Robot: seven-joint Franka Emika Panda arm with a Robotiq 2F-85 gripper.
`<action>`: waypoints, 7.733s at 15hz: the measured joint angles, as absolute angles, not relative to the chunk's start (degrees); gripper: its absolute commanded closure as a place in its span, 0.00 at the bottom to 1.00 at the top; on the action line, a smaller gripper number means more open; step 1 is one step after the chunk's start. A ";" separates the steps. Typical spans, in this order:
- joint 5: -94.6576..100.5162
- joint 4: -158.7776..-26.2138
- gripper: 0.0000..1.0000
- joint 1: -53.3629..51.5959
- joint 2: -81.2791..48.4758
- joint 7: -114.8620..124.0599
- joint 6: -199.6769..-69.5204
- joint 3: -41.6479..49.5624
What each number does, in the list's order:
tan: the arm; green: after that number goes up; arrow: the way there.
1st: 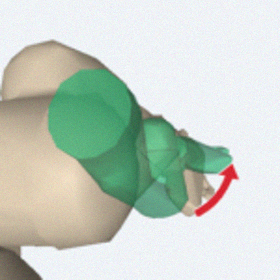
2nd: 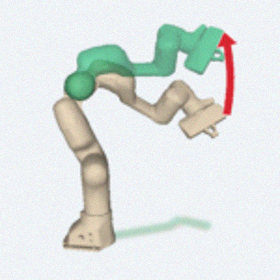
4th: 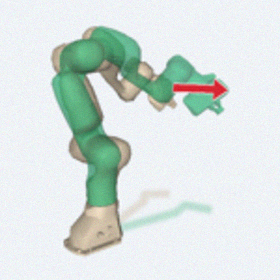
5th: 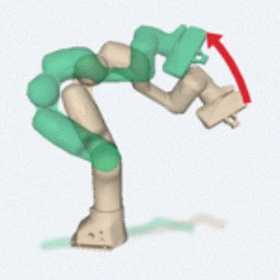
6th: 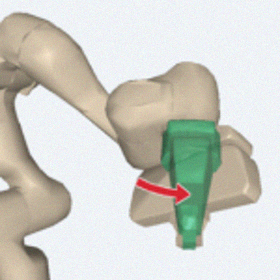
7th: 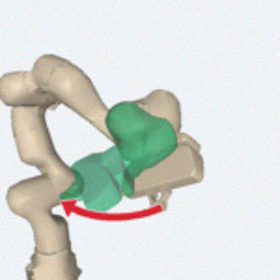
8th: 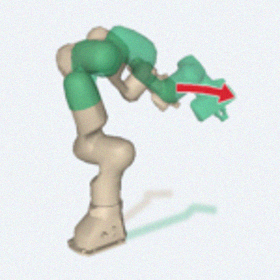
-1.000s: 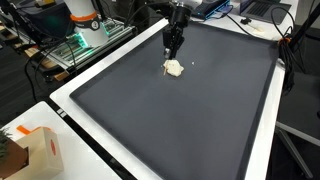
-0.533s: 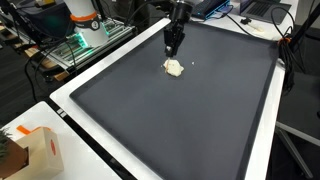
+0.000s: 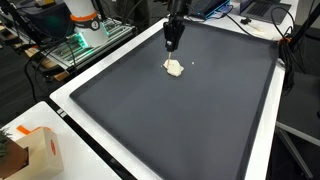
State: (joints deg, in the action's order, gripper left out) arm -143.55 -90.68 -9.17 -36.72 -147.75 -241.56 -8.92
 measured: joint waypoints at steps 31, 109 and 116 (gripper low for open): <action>-143.55 -98.19 0.87 27.10 -31.26 -155.09 -241.27 -50.32; -128.90 -93.51 0.97 52.85 -75.13 -155.31 -241.51 -83.95; -131.72 -93.38 0.97 52.98 -69.90 -154.81 -241.49 -82.77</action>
